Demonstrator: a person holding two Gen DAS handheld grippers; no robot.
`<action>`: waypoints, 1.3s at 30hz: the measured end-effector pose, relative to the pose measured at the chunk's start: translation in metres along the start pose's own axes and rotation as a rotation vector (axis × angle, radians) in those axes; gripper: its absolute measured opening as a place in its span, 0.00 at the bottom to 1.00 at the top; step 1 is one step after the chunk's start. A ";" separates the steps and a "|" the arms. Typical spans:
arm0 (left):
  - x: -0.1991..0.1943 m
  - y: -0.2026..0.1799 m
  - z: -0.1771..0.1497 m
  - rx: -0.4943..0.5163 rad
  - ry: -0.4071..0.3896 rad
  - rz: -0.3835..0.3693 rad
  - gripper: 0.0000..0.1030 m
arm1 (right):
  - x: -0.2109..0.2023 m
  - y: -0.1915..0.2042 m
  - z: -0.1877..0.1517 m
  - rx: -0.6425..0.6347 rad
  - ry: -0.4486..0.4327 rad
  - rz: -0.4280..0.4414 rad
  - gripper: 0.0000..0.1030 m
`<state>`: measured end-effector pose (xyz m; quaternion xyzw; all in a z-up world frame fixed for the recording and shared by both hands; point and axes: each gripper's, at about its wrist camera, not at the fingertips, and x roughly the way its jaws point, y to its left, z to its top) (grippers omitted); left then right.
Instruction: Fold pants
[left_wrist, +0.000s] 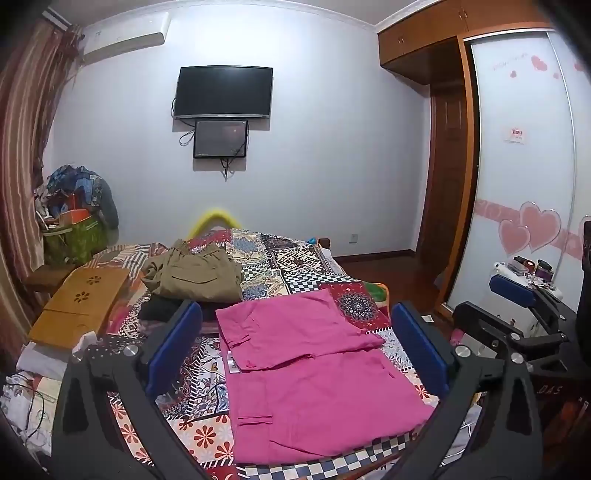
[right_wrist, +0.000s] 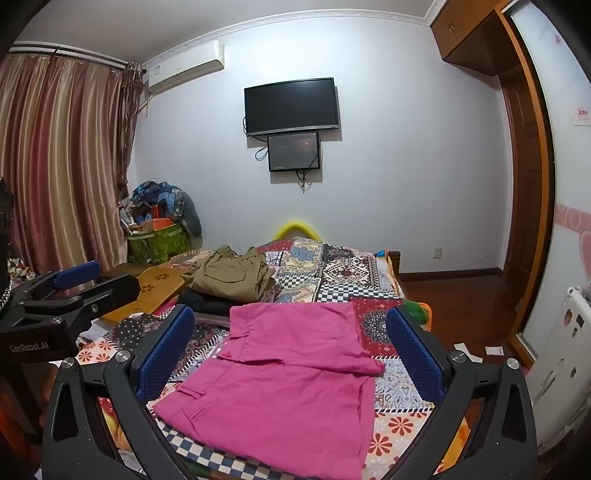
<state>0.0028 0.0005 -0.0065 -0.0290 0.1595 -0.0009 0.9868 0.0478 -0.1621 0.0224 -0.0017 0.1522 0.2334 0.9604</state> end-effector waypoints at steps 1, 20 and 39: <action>0.000 0.001 -0.001 0.000 -0.001 0.002 1.00 | 0.000 0.000 0.000 0.000 0.000 -0.001 1.00; 0.002 0.004 0.000 0.000 0.010 0.013 1.00 | 0.003 0.000 -0.006 0.005 0.003 -0.002 1.00; 0.005 0.005 0.002 -0.001 0.014 0.016 1.00 | 0.008 0.000 -0.013 0.009 0.007 -0.004 1.00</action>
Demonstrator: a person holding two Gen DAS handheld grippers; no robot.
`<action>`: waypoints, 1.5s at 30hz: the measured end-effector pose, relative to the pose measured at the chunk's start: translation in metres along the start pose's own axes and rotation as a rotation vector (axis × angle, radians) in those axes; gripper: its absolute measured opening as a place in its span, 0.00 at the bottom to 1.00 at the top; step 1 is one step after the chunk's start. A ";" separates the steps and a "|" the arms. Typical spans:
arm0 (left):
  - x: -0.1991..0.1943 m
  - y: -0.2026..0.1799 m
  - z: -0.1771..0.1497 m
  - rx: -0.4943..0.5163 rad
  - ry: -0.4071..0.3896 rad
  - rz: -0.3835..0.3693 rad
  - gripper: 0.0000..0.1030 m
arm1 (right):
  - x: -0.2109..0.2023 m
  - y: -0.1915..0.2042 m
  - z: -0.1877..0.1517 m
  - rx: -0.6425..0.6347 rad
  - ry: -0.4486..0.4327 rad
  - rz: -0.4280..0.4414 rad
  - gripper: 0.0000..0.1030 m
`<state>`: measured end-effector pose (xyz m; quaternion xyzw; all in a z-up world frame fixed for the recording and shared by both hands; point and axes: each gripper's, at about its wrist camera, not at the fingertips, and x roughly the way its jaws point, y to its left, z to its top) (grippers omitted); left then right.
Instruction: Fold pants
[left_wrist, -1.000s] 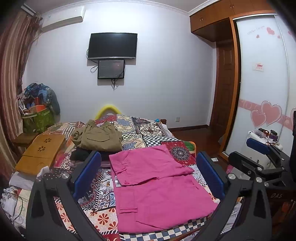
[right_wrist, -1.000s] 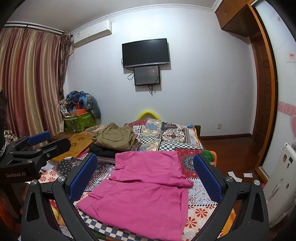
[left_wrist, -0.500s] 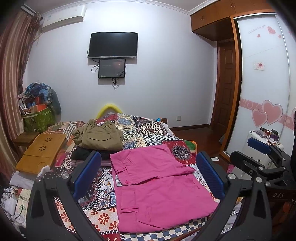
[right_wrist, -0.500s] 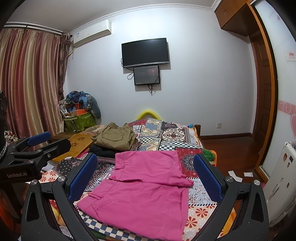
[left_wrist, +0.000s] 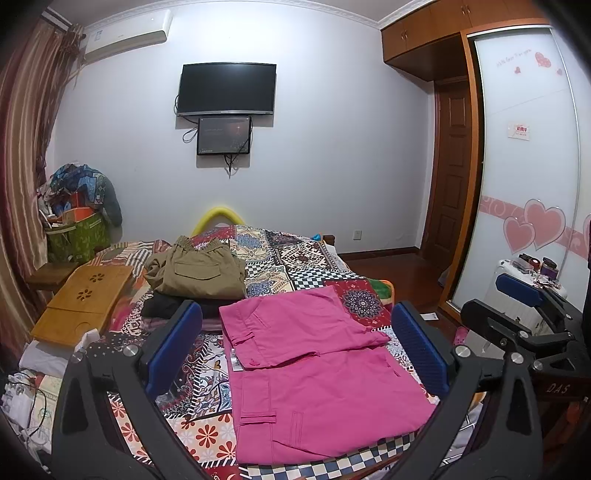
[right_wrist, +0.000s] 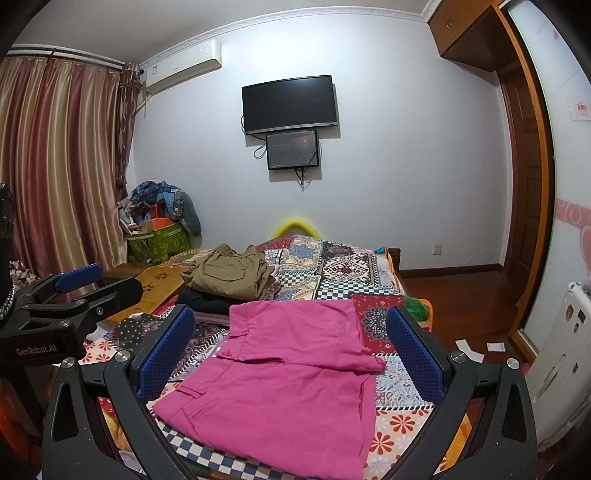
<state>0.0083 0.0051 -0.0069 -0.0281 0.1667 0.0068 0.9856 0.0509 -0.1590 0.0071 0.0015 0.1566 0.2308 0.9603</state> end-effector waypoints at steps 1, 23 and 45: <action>0.000 0.001 0.000 0.000 0.000 0.000 1.00 | 0.000 0.000 0.000 0.000 0.000 0.000 1.00; 0.003 -0.003 -0.003 0.009 0.004 0.000 1.00 | 0.002 -0.004 0.000 0.014 0.010 0.003 1.00; 0.096 0.036 0.006 0.010 0.075 0.048 1.00 | 0.084 -0.048 0.021 -0.001 0.064 -0.032 1.00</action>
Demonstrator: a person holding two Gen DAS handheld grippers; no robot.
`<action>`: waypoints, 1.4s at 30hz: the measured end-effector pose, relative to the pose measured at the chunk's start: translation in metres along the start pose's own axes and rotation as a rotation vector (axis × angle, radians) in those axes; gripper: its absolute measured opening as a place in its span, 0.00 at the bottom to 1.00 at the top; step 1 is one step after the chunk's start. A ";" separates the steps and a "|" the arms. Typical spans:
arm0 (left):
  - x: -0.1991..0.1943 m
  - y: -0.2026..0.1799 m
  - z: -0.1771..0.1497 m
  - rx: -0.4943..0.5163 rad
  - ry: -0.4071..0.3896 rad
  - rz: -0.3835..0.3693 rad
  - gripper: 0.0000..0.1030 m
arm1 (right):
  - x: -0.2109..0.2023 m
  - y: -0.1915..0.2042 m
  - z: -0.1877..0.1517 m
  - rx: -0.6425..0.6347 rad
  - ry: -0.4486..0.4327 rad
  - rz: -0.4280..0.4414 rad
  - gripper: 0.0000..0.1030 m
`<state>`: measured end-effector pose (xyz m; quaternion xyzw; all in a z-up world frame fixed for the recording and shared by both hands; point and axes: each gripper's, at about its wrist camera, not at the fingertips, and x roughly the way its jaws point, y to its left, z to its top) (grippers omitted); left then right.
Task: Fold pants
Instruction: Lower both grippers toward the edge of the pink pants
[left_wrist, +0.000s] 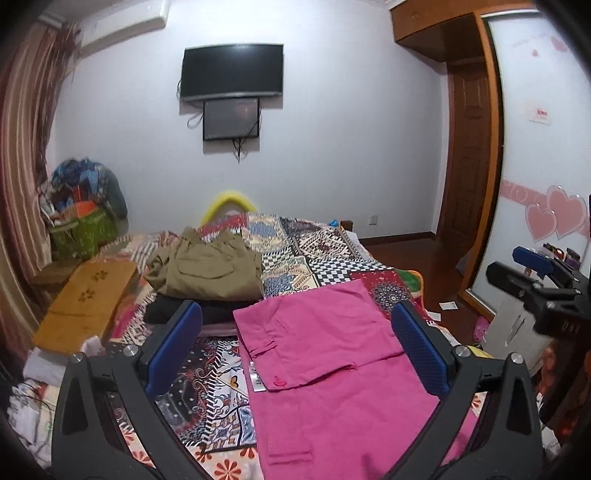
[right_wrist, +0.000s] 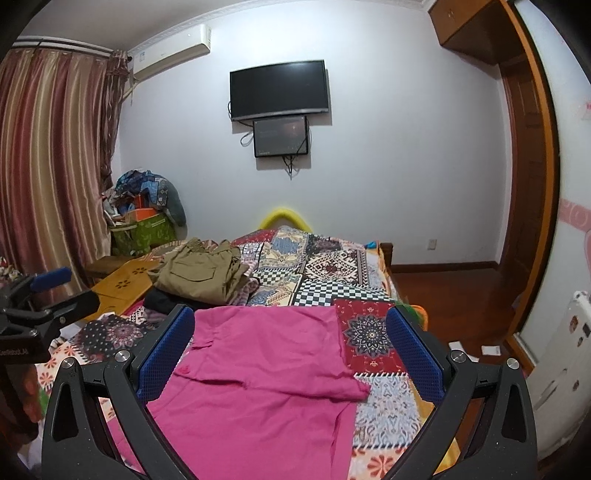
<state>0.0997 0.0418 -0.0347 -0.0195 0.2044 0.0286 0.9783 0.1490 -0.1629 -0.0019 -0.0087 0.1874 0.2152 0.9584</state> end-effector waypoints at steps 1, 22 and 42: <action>0.007 0.004 0.001 -0.005 0.008 0.004 1.00 | 0.007 -0.004 0.001 -0.003 0.008 -0.003 1.00; 0.230 0.099 -0.026 -0.046 0.296 0.099 0.87 | 0.169 -0.061 -0.003 -0.111 0.226 -0.006 0.79; 0.299 0.096 -0.061 0.001 0.436 -0.064 0.72 | 0.279 -0.099 -0.032 -0.103 0.418 0.118 0.47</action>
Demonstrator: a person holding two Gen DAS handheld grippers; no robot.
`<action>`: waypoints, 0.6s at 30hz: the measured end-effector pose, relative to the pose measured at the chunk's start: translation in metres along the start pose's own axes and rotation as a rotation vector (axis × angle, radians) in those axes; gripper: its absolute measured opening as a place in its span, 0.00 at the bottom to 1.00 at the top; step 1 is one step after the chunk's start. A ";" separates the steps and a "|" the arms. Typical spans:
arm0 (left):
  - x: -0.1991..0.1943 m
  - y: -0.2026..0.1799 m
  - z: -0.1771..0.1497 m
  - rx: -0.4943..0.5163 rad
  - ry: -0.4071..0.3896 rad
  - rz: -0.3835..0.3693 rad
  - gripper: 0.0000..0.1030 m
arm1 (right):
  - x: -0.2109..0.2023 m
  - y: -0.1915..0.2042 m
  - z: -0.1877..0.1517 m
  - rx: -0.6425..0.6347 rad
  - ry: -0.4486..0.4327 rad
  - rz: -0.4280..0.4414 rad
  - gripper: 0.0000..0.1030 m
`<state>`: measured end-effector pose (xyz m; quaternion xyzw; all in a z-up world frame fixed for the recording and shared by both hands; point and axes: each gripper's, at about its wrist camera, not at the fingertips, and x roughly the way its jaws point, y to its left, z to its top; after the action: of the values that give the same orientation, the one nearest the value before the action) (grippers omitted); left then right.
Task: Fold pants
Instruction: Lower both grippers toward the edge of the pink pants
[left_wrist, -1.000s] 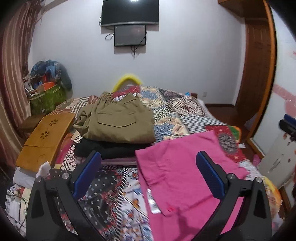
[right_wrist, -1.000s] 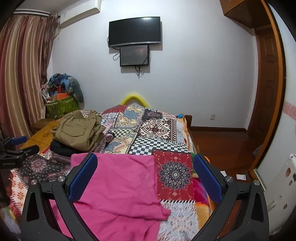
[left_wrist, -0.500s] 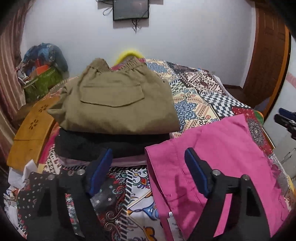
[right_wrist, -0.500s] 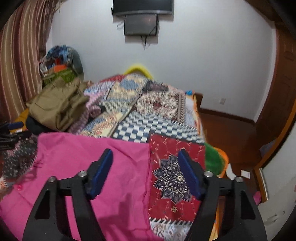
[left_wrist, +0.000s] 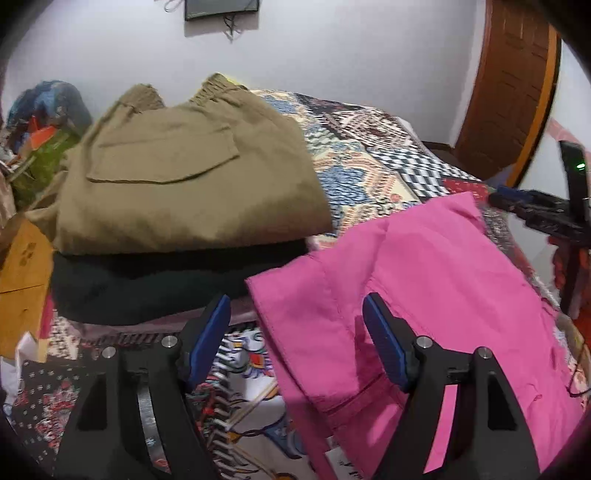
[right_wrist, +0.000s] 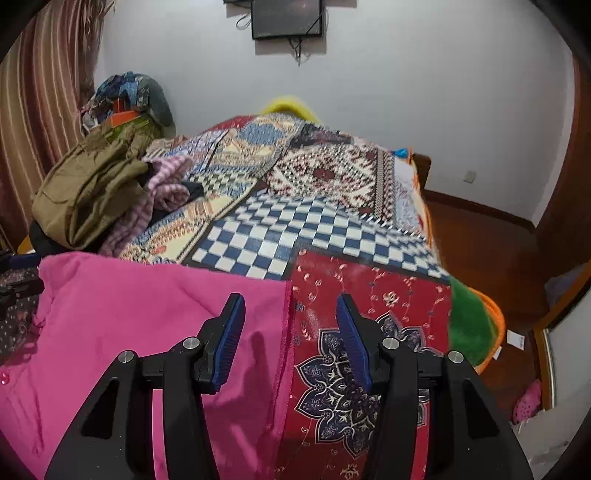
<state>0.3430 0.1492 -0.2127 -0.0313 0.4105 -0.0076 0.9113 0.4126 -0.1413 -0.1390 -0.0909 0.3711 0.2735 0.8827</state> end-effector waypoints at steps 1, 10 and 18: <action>0.001 0.000 0.000 -0.001 0.003 -0.024 0.72 | 0.004 -0.002 0.000 0.000 0.009 0.011 0.47; 0.020 -0.005 0.006 -0.021 0.039 -0.098 0.72 | 0.028 -0.001 -0.007 0.000 0.074 0.089 0.51; 0.026 -0.002 0.009 -0.048 0.049 -0.107 0.43 | 0.037 -0.001 -0.005 -0.002 0.063 0.106 0.54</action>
<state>0.3674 0.1462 -0.2259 -0.0747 0.4307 -0.0474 0.8981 0.4310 -0.1284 -0.1686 -0.0806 0.4026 0.3175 0.8548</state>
